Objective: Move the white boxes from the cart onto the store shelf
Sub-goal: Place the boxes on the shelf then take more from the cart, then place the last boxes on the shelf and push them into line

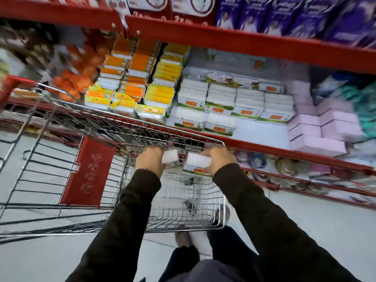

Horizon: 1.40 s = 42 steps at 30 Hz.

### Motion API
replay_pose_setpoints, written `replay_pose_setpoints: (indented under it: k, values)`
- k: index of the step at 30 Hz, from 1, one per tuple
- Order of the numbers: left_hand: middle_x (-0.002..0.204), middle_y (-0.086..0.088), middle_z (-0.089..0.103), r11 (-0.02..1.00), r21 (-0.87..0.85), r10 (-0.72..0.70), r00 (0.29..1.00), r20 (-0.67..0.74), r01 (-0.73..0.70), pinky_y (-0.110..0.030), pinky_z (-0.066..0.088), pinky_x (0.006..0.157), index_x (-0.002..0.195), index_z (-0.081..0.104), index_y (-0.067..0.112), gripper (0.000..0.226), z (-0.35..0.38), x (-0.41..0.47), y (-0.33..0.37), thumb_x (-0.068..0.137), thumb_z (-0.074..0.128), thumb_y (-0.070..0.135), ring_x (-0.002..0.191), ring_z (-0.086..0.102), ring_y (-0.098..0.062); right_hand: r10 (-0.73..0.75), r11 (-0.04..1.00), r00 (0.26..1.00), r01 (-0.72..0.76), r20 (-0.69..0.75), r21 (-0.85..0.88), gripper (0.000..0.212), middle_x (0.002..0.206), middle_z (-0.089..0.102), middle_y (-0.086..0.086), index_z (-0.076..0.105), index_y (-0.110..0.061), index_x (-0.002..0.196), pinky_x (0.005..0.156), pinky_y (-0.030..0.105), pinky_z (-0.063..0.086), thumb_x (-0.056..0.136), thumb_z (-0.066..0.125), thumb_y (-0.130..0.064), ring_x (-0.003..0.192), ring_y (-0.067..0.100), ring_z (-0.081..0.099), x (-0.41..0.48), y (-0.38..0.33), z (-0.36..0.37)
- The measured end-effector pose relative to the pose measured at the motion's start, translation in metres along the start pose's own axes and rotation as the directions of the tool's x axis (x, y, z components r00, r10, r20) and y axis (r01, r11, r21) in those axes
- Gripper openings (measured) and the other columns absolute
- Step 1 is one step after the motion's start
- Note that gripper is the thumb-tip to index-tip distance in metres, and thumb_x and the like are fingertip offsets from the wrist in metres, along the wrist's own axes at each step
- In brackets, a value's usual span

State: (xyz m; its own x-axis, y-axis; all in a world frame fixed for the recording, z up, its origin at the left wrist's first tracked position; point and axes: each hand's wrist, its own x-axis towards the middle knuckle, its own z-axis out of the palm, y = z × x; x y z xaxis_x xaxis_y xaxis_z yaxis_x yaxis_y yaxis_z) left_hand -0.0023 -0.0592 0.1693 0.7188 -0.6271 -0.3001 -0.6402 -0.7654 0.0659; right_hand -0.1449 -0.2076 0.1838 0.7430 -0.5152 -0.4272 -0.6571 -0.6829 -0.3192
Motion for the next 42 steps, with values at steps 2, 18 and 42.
replay_pose_setpoints:
  k: [2, 18, 42]
  values:
    - [0.103, -0.008, 0.07, 0.999, -0.004, 0.033, 0.999, -0.033, -0.033, -0.039, 0.058, 0.075, 0.112, 0.067, 0.022, 0.033, -0.017, -0.008, 0.015, 0.08, 0.076, 0.024, 0.095, 0.07, -0.03, 0.024, 0.999, 0.997, -0.022, -0.079, 0.027, 0.046, 0.122, 0.069, 0.002, 0.069, -0.03, 0.121, 0.092, 0.034, 0.054, 0.079, 0.077, -0.012, 0.113, 0.025, 0.064, -0.015, 0.012, -0.025]
    - [0.123, -0.006, 0.063, 0.899, -0.067, 0.42, 0.896, -0.147, -0.433, -0.039, 0.052, 0.093, 0.126, 0.059, 0.019, 0.048, -0.068, 0.041, 0.247, 0.081, 0.072, 0.009, 0.121, 0.054, -0.027, 0.24, 0.953, 0.934, -0.278, -0.263, -0.118, 0.049, 0.126, 0.066, 0.002, 0.065, -0.034, 0.124, 0.096, 0.032, 0.05, 0.08, 0.074, -0.014, 0.118, 0.025, 0.062, -0.017, 0.193, -0.16]
    - [0.119, -0.008, 0.052, 0.765, -0.589, 0.133, 0.959, -0.251, -0.26, -0.035, 0.049, 0.097, 0.126, 0.049, 0.012, 0.046, 0.002, 0.068, 0.279, 0.088, 0.07, 0.028, 0.112, 0.052, -0.024, 0.479, 0.463, 0.869, -0.126, -0.128, 0.877, 0.052, 0.128, 0.051, 0.013, 0.054, -0.014, 0.122, 0.085, 0.029, 0.051, 0.079, 0.082, -0.023, 0.107, 0.025, 0.054, 0.037, 0.235, -0.079]
